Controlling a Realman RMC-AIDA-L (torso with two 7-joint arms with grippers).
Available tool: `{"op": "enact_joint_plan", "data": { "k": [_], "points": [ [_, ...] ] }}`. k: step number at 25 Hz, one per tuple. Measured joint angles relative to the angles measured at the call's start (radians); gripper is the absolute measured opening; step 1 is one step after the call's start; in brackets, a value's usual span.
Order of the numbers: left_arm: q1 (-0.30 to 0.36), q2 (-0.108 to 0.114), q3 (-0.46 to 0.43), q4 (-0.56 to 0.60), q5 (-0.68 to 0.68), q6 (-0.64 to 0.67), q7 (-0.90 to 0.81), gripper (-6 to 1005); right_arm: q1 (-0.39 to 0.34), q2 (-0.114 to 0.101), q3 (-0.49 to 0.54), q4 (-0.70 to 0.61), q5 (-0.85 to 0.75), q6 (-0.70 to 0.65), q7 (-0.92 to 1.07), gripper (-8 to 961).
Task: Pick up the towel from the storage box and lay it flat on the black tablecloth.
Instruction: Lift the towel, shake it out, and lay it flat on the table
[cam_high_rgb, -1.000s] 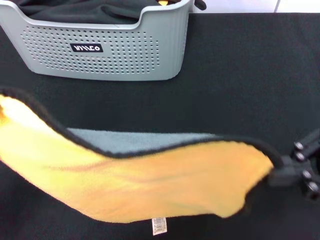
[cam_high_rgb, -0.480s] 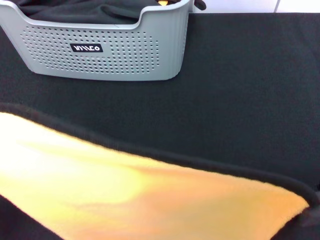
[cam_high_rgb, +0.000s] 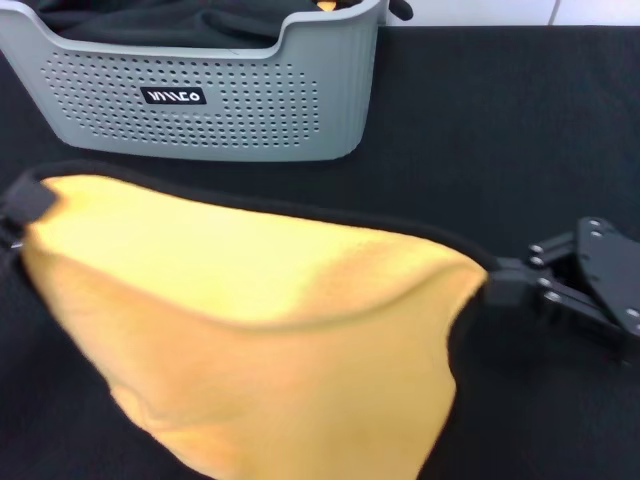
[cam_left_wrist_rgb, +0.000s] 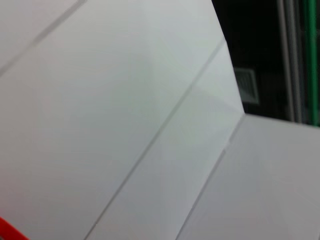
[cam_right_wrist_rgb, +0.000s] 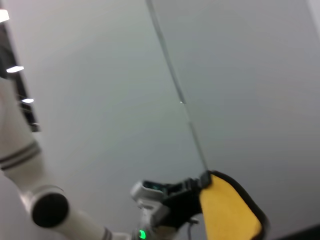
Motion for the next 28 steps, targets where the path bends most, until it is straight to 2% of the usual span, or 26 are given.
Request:
{"op": "enact_joint_plan", "data": {
  "k": [3, 7, 15, 20, 28],
  "points": [
    [-0.09, -0.002, 0.003, -0.101, 0.022, -0.019, 0.093, 16, 0.044, 0.002, 0.002, 0.084, -0.021, 0.067, -0.042, 18],
    [-0.155, -0.018, 0.0, -0.135, 0.021, -0.121, 0.127, 15, 0.08, -0.002, 0.003, 0.137, -0.037, 0.191, -0.06, 19],
    [-0.248, -0.066, -0.002, -0.137, 0.014, -0.324, 0.175, 13, 0.181, -0.011, 0.002, 0.221, -0.074, 0.404, -0.067, 22],
    [-0.299, -0.091, -0.005, -0.13, -0.037, -0.499, 0.199, 13, 0.219, -0.011, 0.004, 0.235, -0.106, 0.508, -0.062, 24],
    [-0.381, -0.105, 0.001, -0.139, -0.053, -0.718, 0.292, 12, 0.288, -0.015, 0.001, 0.3, -0.117, 0.614, -0.051, 27]
  ]
}}
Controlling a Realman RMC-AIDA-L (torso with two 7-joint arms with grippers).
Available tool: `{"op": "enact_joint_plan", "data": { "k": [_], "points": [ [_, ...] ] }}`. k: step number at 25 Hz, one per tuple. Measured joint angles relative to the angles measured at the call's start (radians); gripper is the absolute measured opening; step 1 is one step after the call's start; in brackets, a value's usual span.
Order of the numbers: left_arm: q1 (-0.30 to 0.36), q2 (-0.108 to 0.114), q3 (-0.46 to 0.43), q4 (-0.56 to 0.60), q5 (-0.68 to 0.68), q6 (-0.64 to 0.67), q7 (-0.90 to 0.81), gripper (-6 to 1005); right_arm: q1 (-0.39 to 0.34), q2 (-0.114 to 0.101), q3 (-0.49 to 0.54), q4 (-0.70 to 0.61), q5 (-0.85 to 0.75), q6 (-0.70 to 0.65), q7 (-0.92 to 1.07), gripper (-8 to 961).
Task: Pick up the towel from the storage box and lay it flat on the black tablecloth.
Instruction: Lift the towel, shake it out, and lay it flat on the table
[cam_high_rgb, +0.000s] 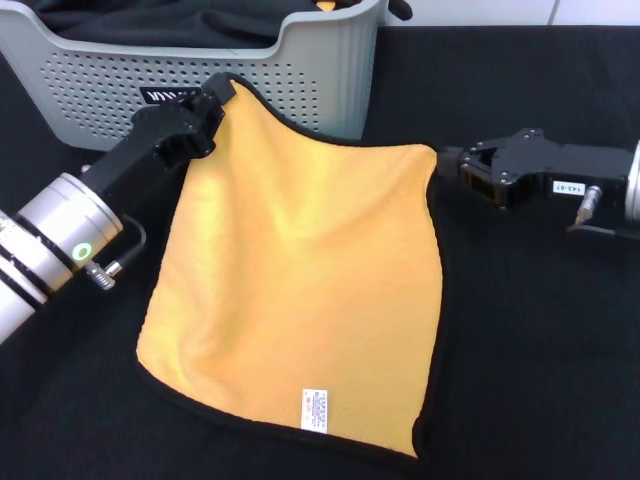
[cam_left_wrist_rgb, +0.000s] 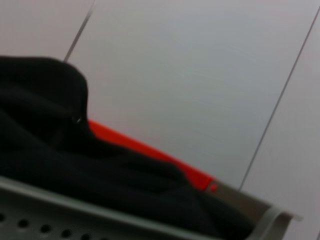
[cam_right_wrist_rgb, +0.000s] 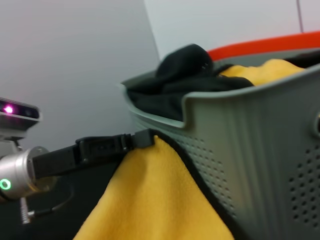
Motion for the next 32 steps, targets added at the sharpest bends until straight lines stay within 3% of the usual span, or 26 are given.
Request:
{"op": "enact_joint_plan", "data": {
  "k": [8, 12, 15, 22, 23, 24, 27, 32],
  "points": [
    [0.013, 0.002, -0.004, 0.006, -0.008, -0.058, 0.073, 12, 0.029, 0.003, -0.005, 0.013, -0.013, 0.046, 0.033, 30],
    [0.038, 0.009, -0.004, 0.009, -0.009, -0.023, 0.074, 12, 0.023, 0.004, -0.006, -0.015, -0.027, -0.001, 0.029, 32],
    [0.067, 0.017, -0.003, 0.011, -0.009, 0.048, 0.072, 13, -0.001, 0.004, -0.004, -0.062, -0.045, -0.064, 0.024, 33],
    [0.194, 0.066, 0.006, 0.014, 0.014, 0.463, -0.01, 13, -0.106, -0.002, 0.0, -0.234, -0.063, -0.221, 0.016, 35],
    [0.207, 0.069, 0.007, 0.019, 0.028, 0.51, -0.011, 13, -0.164, -0.007, 0.01, -0.327, -0.066, -0.301, 0.018, 36],
    [0.223, 0.072, 0.007, 0.029, 0.052, 0.565, -0.012, 13, -0.175, -0.008, 0.014, -0.346, -0.066, -0.317, 0.019, 36],
    [0.269, 0.076, 0.008, 0.082, 0.145, 0.683, -0.013, 13, -0.23, -0.009, 0.063, -0.433, -0.066, -0.431, 0.02, 37],
    [0.364, 0.065, 0.09, 0.242, 0.213, 0.72, -0.07, 13, -0.257, -0.008, 0.185, -0.519, -0.066, -0.679, 0.043, 39]
  ]
}}
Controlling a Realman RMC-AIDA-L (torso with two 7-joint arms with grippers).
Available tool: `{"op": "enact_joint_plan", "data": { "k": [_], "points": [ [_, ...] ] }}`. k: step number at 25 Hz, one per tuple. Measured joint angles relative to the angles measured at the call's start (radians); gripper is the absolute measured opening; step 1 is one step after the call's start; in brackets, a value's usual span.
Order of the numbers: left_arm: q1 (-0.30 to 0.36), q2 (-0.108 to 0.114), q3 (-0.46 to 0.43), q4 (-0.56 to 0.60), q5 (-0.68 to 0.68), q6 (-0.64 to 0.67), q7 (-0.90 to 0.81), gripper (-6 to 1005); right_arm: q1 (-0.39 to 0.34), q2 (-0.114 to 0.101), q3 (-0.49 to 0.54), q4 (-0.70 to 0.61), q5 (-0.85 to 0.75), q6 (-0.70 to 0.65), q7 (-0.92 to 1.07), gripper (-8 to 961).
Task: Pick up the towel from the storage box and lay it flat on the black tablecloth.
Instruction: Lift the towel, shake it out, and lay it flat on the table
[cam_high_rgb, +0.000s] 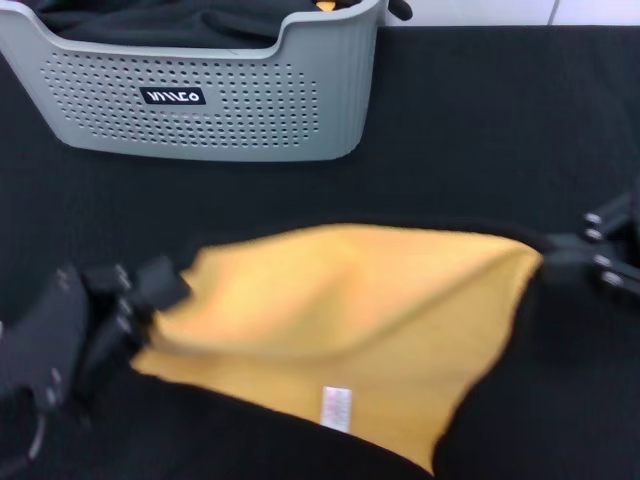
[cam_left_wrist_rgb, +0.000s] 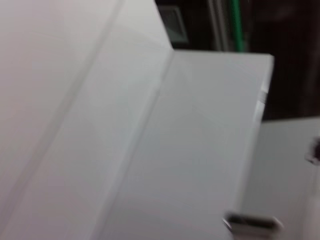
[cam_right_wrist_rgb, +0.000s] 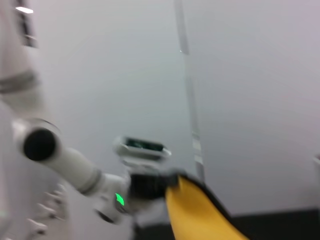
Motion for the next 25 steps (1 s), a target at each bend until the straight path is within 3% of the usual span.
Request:
{"op": "enact_joint_plan", "data": {
  "k": [3, 9, 16, 25],
  "points": [
    [0.026, 0.008, 0.117, 0.06, -0.003, 0.002, -0.019, 13, -0.016, 0.018, 0.084, -0.073, 0.002, -0.146, 0.068, 40],
    [0.062, 0.018, 0.183, 0.09, -0.01, 0.005, -0.024, 13, -0.07, 0.026, 0.078, -0.163, 0.044, -0.228, 0.16, 42],
    [0.106, 0.066, 0.389, 0.21, -0.134, 0.008, -0.044, 13, -0.149, 0.018, 0.051, -0.23, 0.123, -0.241, 0.194, 45],
    [0.099, 0.111, 0.514, 0.298, -0.252, 0.008, -0.131, 12, -0.156, -0.005, -0.058, -0.223, 0.143, -0.244, 0.197, 48]
  ]
}}
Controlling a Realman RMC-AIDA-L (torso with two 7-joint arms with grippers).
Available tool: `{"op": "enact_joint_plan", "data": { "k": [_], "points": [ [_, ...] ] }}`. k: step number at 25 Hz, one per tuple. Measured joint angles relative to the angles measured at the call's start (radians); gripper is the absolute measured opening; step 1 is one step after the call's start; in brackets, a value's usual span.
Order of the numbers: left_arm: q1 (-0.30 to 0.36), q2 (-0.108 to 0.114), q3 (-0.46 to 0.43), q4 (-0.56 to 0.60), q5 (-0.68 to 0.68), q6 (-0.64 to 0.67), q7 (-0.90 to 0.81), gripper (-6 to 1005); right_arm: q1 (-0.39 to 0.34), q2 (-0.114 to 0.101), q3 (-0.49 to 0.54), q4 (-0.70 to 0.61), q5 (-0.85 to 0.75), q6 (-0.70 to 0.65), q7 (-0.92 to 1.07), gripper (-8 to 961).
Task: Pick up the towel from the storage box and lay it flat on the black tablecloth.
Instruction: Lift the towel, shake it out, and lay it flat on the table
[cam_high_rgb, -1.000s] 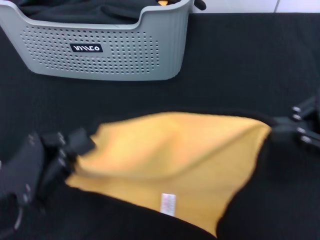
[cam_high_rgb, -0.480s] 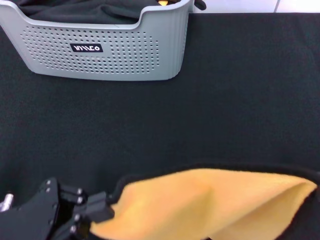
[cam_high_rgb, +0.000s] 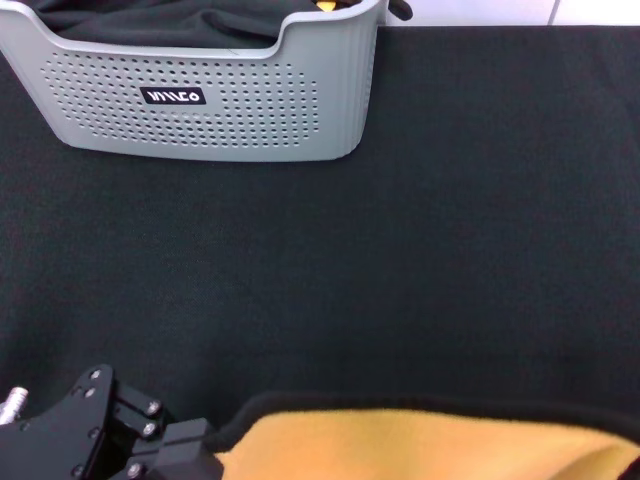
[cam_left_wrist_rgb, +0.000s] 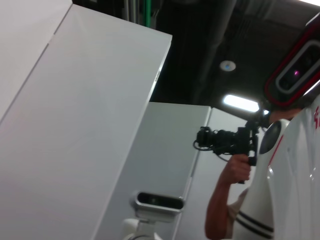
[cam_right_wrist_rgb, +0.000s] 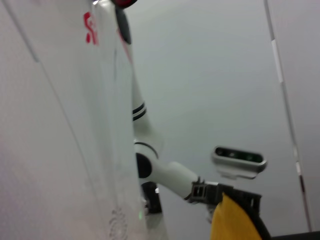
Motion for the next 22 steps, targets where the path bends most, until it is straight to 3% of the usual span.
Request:
{"op": "enact_joint_plan", "data": {
  "k": [14, 17, 22],
  "points": [
    [-0.022, 0.002, 0.003, 0.039, -0.005, -0.002, -0.077, 12, -0.019, -0.004, -0.105, 0.012, 0.01, -0.002, 0.002, 54],
    [-0.038, 0.001, -0.001, -0.008, 0.003, -0.004, -0.072, 12, -0.021, -0.003, -0.111, 0.027, -0.002, -0.001, 0.002, 55],
    [-0.105, -0.013, -0.044, -0.193, 0.001, -0.007, -0.064, 12, 0.007, -0.002, -0.082, 0.106, -0.025, 0.004, 0.0, 57]
  ]
}}
